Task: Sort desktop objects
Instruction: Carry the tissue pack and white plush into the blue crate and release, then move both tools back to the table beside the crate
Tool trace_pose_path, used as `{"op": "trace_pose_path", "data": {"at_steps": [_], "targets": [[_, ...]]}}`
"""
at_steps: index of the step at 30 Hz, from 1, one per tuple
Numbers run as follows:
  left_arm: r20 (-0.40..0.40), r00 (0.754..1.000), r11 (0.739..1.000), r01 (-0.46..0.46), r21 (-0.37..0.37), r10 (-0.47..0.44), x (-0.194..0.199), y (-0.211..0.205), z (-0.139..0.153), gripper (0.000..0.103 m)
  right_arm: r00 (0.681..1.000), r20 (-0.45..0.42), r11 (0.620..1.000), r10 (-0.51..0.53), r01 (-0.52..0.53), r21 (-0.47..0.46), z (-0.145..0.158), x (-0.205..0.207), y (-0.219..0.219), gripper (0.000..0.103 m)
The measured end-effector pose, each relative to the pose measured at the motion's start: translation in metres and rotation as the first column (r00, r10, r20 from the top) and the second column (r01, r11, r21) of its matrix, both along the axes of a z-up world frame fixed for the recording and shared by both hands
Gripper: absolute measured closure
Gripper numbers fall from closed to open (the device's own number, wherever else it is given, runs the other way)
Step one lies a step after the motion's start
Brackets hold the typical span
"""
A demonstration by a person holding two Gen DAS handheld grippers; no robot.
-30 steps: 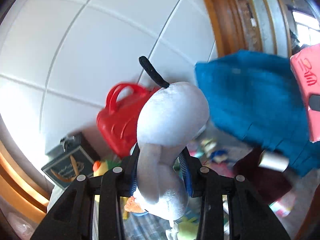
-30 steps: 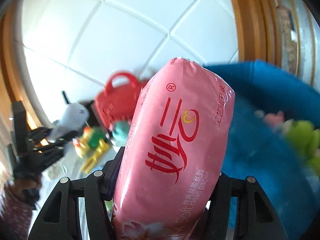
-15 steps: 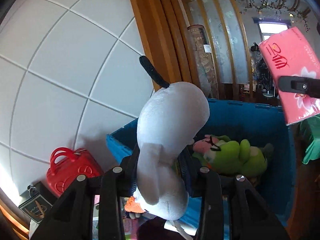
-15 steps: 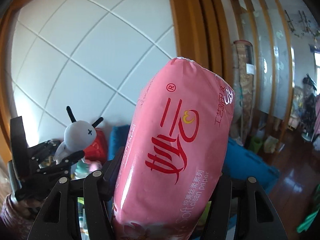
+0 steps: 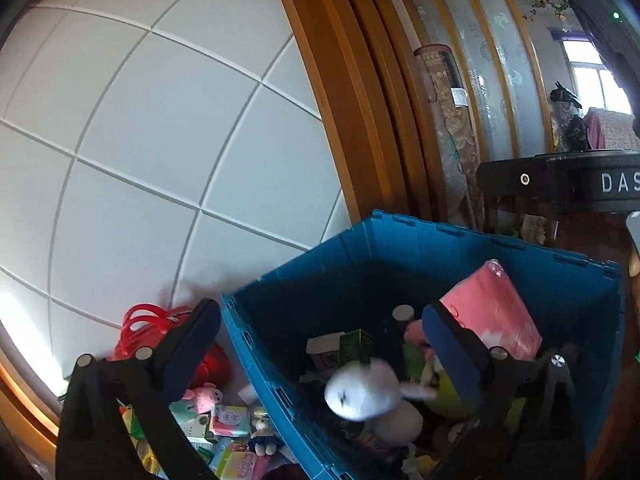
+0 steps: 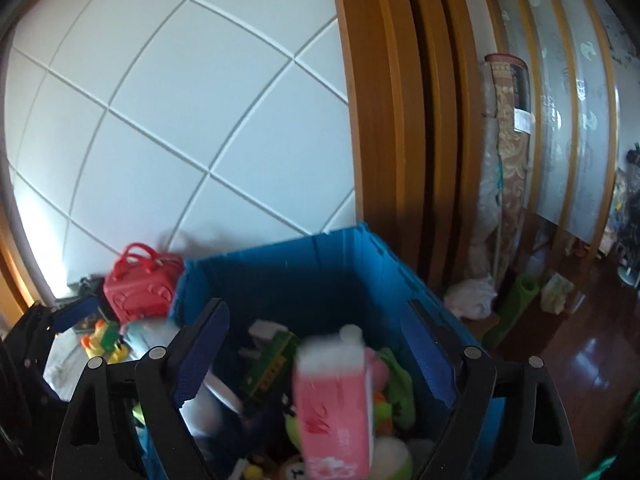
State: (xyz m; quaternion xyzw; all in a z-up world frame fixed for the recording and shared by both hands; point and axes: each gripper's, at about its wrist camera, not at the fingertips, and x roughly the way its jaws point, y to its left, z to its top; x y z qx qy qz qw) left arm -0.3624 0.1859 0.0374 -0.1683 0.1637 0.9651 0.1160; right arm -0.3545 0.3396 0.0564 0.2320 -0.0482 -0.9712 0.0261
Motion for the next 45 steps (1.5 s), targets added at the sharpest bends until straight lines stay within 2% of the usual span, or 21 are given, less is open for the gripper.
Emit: {"op": "trace_pose_path", "data": {"at_steps": [8, 14, 23, 29, 32, 37, 41, 45], "targets": [[-0.036, 0.994, 0.995, -0.104, 0.015, 0.104, 0.016, -0.007, 0.002, 0.0, 0.991, -0.1, 0.992, 0.087, -0.095, -0.08, 0.016, 0.033, -0.007, 0.008], [-0.045, 0.987, 0.988, -0.152, 0.042, 0.154, 0.035, -0.025, 0.001, 0.0, 0.98, -0.171, 0.992, 0.104, -0.115, -0.052, 0.018, 0.061, -0.019, 0.005], [-0.056, 0.981, 0.978, -0.179, 0.103, 0.185, 0.075, -0.065, -0.003, 0.0, 0.976, -0.2, 0.996, 0.084, -0.089, -0.014, 0.001, 0.129, -0.051, 0.001], [-0.043, 0.976, 0.973, -0.208, 0.1, 0.213, 0.109, -0.111, -0.006, 0.0, 0.976, -0.208, 0.998, 0.057, -0.048, 0.048, -0.015, 0.181, -0.09, 0.001], [-0.031, 0.972, 0.969, -0.231, 0.084, 0.234, 0.129, -0.141, -0.008, 0.0, 0.98, -0.192, 0.998, 0.058, -0.056, 0.019, -0.022, 0.197, -0.106, 0.001], [-0.034, 0.953, 0.952, -0.298, 0.068, 0.3, 0.166, -0.203, -0.015, 0.0, 0.987, -0.154, 0.998, 0.044, -0.049, -0.03, -0.037, 0.226, -0.133, 0.001], [-0.053, 0.927, 0.928, -0.37, 0.046, 0.372, 0.194, -0.246, -0.023, 0.0, 0.988, -0.144, 0.997, 0.046, -0.054, -0.048, -0.054, 0.251, -0.151, 0.001], [-0.039, 0.905, 0.906, -0.422, 0.037, 0.423, 0.219, -0.279, -0.032, 0.0, 0.991, -0.106, 0.995, 0.076, -0.082, -0.052, -0.069, 0.262, -0.164, 0.001]]}}
